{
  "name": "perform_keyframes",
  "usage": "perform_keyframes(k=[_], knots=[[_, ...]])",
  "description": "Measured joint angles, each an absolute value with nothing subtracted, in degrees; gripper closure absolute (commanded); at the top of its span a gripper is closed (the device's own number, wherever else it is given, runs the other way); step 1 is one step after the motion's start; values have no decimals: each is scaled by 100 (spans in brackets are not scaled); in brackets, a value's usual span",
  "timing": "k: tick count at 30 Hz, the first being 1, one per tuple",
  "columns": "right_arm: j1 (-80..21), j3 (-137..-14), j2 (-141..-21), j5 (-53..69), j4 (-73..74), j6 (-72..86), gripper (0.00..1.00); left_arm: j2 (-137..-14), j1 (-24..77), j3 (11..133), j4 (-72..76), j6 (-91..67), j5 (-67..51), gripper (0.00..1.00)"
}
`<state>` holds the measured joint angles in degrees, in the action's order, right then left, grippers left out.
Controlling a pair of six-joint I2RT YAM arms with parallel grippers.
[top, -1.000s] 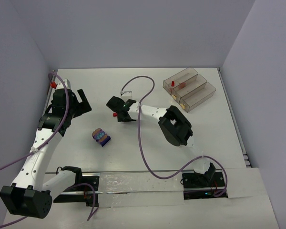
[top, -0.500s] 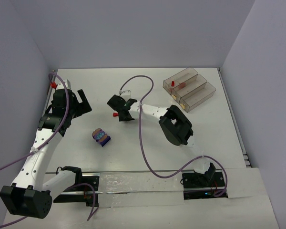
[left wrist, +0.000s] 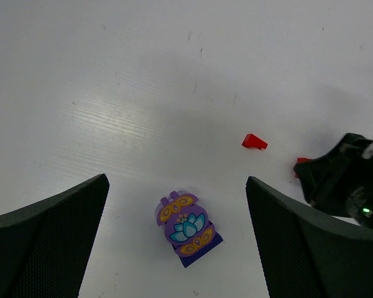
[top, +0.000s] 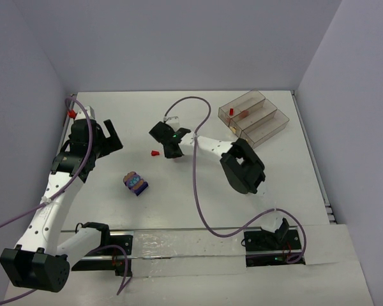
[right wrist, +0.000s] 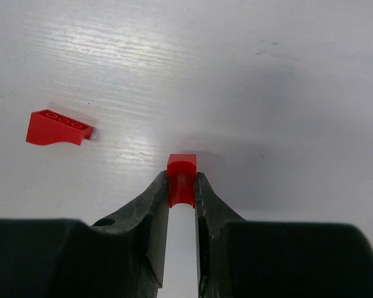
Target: Sort the legos into containers by color
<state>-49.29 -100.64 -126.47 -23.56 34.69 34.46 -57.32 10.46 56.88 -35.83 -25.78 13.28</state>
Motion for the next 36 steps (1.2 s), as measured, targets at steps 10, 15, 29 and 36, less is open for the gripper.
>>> perform_keyframes(k=[10, 15, 29, 36], knots=[[-2837, -9080, -10605, -2124, 2966, 3312, 97, -5732, 1046, 5680, -3581, -2580, 1325, 1], [-1700, -8971, -10570, -1946, 2899, 3298, 96, -5732, 1046, 5680, -3583, -2580, 1326, 1], [-701, -10738, -12192, -1684, 3202, 3008, 91, -5814, 1046, 5682, -3586, -2578, 1332, 1], [-698, -11163, -12596, -1471, 3398, 2877, 80, -5870, 1046, 5682, -3586, -2578, 1334, 1]])
